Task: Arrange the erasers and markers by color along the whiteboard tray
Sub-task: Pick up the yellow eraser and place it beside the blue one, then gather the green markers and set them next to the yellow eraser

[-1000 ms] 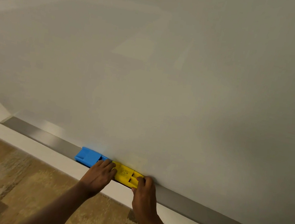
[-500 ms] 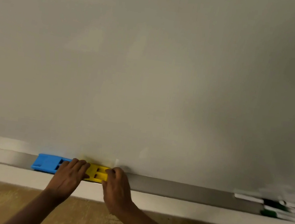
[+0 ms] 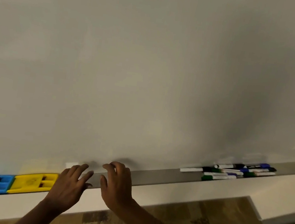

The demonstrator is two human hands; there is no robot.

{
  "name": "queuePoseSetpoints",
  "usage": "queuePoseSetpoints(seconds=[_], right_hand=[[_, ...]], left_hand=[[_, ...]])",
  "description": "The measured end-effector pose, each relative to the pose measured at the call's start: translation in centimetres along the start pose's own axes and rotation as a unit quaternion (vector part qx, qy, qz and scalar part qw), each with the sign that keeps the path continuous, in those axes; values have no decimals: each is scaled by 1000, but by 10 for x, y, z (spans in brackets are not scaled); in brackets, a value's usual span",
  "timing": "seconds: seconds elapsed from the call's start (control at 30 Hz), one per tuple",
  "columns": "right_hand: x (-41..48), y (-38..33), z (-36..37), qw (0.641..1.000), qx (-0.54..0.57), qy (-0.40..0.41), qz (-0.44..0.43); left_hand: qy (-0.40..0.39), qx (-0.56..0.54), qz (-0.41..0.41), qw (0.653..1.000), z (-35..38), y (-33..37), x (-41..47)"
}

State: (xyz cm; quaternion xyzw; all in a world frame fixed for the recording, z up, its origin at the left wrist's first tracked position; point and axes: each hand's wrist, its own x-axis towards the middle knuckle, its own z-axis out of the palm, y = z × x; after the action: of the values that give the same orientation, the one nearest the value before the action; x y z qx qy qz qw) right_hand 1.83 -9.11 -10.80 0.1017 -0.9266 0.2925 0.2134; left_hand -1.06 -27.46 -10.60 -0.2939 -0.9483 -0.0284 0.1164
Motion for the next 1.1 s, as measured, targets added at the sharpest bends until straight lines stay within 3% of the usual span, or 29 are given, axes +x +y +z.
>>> queuePoseSetpoints(seconds=[0.6, 1.1], right_hand=[[-56, 192, -159, 986, -118, 62, 97], [-72, 314, -226, 950, -218, -41, 220]], left_hand=[[-85, -37, 149, 985, 27, 211, 138], [-123, -64, 219, 966, 74, 315, 201]])
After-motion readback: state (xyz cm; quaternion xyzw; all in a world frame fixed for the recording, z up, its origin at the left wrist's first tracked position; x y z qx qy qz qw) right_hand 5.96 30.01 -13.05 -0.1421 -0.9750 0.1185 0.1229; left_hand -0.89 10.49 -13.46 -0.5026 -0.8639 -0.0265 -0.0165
